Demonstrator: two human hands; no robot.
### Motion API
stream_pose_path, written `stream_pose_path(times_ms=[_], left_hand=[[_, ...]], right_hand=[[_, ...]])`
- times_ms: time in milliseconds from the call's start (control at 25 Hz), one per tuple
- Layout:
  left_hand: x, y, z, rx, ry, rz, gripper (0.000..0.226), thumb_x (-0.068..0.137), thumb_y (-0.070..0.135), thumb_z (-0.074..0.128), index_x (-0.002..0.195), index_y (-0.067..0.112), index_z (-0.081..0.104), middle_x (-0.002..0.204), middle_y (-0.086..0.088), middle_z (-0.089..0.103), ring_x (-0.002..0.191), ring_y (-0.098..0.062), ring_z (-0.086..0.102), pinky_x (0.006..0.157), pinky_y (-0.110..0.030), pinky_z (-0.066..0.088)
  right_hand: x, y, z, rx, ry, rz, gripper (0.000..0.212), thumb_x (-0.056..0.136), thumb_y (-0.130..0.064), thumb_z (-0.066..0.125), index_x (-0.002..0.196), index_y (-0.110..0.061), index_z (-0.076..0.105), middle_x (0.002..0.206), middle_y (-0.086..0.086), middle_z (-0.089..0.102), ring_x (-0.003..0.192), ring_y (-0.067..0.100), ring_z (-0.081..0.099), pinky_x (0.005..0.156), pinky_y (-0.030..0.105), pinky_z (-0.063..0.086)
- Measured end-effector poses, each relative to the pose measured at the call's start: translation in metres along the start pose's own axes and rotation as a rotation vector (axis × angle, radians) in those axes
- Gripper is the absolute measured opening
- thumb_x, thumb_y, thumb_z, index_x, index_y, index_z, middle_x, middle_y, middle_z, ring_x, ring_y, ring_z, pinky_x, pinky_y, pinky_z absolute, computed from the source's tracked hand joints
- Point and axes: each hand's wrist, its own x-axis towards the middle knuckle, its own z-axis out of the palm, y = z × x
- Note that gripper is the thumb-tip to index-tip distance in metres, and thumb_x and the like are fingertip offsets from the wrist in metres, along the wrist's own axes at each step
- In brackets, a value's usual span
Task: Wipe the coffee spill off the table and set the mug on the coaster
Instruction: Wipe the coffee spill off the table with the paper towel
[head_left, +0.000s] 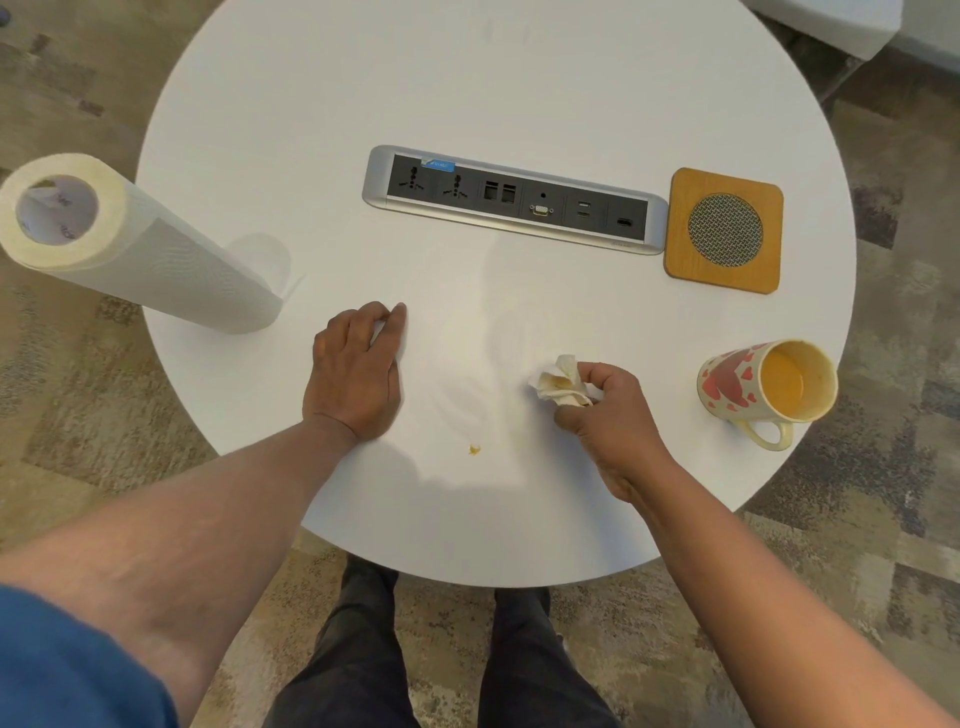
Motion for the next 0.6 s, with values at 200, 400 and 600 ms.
stream_pose_path(times_ms=[200, 400, 600], left_hand=[[0.0, 0.0, 0.0, 0.003, -0.007, -0.001, 0.061, 0.088, 0.017, 0.04, 0.148, 0.013, 0.049, 0.139, -0.009, 0.047, 0.122, -0.035, 0.038, 0.099, -0.049, 0.035], [0.0, -0.001, -0.001, 0.004, -0.017, -0.002, 0.061, 0.087, 0.018, 0.04, 0.148, 0.013, 0.048, 0.139, -0.008, 0.046, 0.124, -0.035, 0.038, 0.1, -0.05, 0.035], [0.0, 0.0, 0.0, 0.003, -0.011, 0.003, 0.06, 0.088, 0.016, 0.043, 0.148, 0.013, 0.048, 0.139, -0.008, 0.045, 0.123, -0.035, 0.039, 0.1, -0.049, 0.034]], right_hand=[[0.007, -0.008, -0.005, 0.177, 0.081, 0.154, 0.013, 0.084, -0.022, 0.069, 0.097, -0.022, 0.071, 0.098, 0.001, 0.073, 0.088, 0.017, 0.067, 0.076, 0.035, 0.054], [0.015, -0.01, -0.013, 0.177, 0.095, 0.103, 0.011, 0.088, -0.011, 0.065, 0.097, -0.015, 0.071, 0.084, 0.0, 0.066, 0.073, 0.015, 0.054, 0.068, 0.027, 0.044], [0.02, -0.013, -0.018, 0.33, 0.029, 0.15, 0.033, 0.093, 0.003, 0.059, 0.117, -0.018, 0.068, 0.097, 0.005, 0.074, 0.075, 0.015, 0.069, 0.063, 0.027, 0.056]])
